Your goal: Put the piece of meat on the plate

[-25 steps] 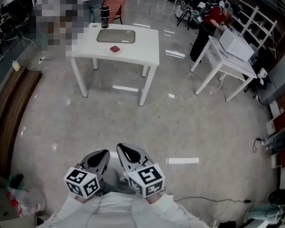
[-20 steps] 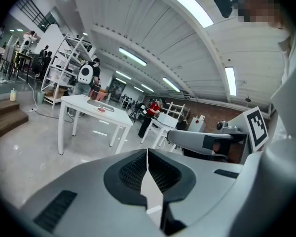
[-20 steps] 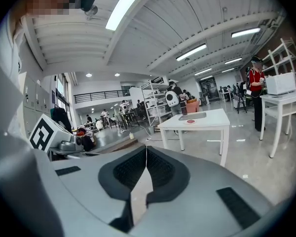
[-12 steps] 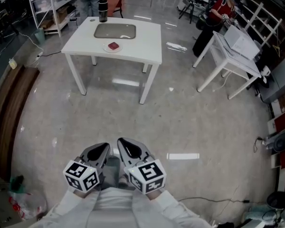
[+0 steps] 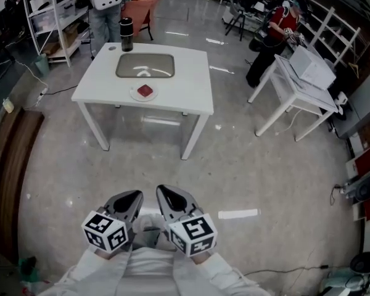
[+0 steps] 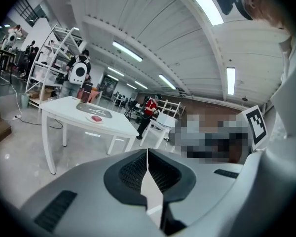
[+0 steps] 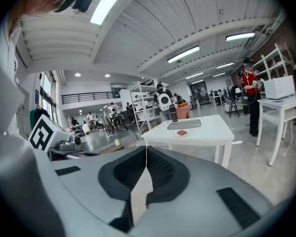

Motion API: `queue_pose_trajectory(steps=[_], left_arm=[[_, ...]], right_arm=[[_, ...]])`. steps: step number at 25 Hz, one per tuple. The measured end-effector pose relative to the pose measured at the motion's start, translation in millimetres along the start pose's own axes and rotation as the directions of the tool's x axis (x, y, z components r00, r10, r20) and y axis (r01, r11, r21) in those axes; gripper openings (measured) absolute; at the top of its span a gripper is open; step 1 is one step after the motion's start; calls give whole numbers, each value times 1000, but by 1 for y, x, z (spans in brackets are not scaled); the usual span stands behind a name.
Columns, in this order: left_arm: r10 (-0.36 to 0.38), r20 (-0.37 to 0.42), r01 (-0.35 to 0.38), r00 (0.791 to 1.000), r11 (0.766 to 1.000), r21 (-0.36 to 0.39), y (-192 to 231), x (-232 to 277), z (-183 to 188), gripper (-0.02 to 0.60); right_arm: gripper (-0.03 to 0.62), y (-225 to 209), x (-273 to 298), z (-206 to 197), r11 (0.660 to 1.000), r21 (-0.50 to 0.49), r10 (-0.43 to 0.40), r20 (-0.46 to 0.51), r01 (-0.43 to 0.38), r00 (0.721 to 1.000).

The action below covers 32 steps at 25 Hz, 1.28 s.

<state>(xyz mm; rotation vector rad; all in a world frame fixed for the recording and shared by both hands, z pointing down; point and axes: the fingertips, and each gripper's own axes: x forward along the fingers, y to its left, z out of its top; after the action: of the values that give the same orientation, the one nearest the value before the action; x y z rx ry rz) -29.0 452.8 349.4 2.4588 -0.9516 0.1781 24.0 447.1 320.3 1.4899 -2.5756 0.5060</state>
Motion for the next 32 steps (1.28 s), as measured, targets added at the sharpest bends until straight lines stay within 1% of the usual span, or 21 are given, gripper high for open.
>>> queue_pose_trajectory(steps=[5,9,11,14,18,21,25,27,29,32], left_arm=[[-23,11,23,1000,1000,18,51,22,39,16],[-35,-18,36,999,998,48,80,31,48,15],[-36,-34,37,999,999,25,93,35,47,16],[-36,-36,35,999,999,-17,108,39,50,17],[-36,-32,35,999,998,-51,126,50,58,16],[-34,-19,33,999,998,-49,135,61,67,17],[-11,-15,11,1000,999,-39,162,81,85,17],[-5,-9,5,1000,1000,-25,172,92,99,16],[4,14,-4,1000,1000,-3,180,106,117,15],[12,31,-12,999,1000,-6,193,134,138,17]], right_arm=[[15,-12,59,27,1000,-1,-22,26,22,999],[15,-12,88,29,999,6,-40,7,40,999],[15,-14,98,27,999,10,-46,-16,46,999],[15,-19,108,28,998,11,-57,-35,57,998],[15,-31,129,38,997,10,-72,-5,72,997],[15,-39,148,43,999,16,-49,16,49,999],[15,-52,184,56,999,35,-7,29,6,1000],[15,-58,199,66,1000,29,6,35,-7,999],[15,-69,214,75,1000,27,13,43,-14,999],[15,-92,238,84,998,49,23,39,-25,999]])
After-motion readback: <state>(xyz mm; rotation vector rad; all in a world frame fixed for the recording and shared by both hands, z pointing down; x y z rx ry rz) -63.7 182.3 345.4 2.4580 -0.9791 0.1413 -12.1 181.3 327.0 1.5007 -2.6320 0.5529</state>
